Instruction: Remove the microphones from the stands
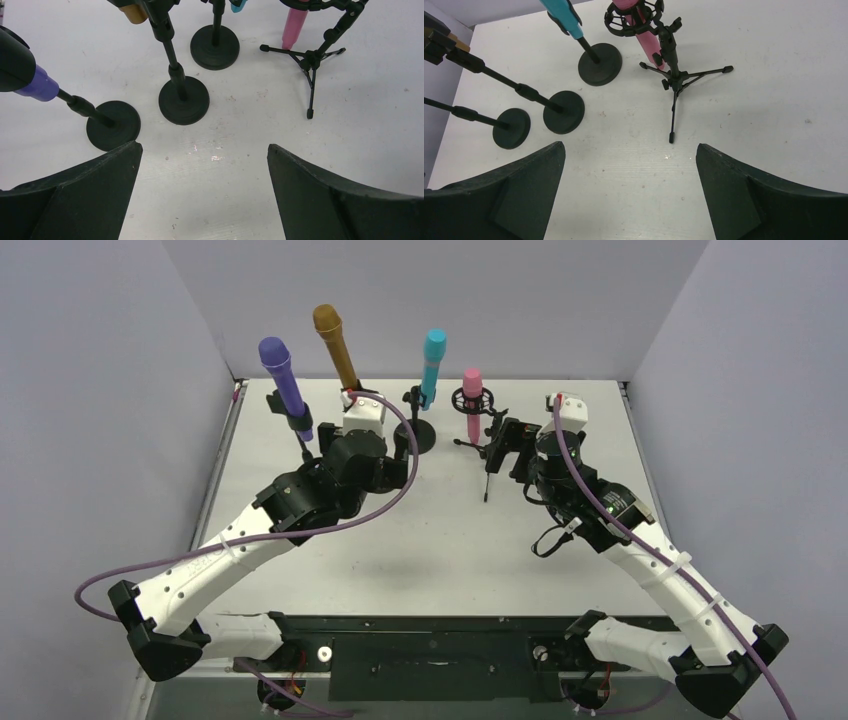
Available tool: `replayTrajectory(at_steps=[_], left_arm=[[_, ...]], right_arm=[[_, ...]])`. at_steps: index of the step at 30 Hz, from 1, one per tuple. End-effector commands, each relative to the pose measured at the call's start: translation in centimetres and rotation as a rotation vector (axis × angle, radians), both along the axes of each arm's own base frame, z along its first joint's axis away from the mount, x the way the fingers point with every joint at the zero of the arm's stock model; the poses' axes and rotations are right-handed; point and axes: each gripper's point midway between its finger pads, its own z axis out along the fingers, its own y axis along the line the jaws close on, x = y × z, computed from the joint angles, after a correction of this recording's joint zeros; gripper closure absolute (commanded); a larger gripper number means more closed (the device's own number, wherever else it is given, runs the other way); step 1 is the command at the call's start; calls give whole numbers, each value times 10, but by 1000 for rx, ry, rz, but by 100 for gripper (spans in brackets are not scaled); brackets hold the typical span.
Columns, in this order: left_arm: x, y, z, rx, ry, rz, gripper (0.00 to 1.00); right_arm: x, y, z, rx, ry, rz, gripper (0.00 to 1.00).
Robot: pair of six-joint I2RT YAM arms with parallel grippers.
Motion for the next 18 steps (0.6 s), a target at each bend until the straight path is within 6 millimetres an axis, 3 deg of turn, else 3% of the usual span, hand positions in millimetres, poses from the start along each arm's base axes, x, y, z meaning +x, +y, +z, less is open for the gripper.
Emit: replayTrajectory(at_steps=[1, 9, 18], left_arm=[[4, 3, 16, -23, -37, 21, 4], [-3, 15, 33, -37, -57, 26, 4], [-21, 85, 65, -43, -94, 307, 4]], right_arm=[[2, 3, 9, 32, -21, 5, 0], [2, 3, 5, 26, -14, -1, 0], [5, 6, 12, 33, -31, 8, 1]])
